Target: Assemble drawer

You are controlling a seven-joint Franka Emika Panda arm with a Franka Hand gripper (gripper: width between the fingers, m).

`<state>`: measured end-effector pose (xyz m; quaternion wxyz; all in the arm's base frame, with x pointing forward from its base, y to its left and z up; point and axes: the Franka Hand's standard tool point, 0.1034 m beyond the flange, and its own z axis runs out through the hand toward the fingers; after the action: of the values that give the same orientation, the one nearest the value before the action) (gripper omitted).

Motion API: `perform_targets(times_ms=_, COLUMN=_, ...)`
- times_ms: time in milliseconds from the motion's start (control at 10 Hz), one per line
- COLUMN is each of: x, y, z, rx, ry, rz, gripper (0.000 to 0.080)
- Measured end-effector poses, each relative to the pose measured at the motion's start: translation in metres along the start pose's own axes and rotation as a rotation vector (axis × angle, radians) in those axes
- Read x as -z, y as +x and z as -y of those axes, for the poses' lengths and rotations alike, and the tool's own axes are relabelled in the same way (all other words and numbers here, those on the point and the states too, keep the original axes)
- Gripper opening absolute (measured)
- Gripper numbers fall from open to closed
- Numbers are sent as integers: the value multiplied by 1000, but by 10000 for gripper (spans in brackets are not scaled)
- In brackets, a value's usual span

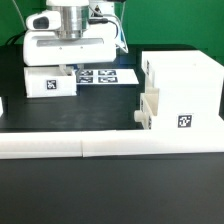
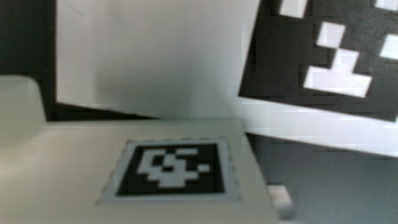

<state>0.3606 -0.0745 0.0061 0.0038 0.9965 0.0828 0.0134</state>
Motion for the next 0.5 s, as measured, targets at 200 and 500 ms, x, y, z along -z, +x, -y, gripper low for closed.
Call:
perform_targets(times_ms=200, x=18, y=31, z=15, rx=54, ry=18, rz=4, gripper=42)
perform_targets(times_ms=500, x=40, y=86, z=20, rx=122, ry=37, rz=-16, gripper=42)
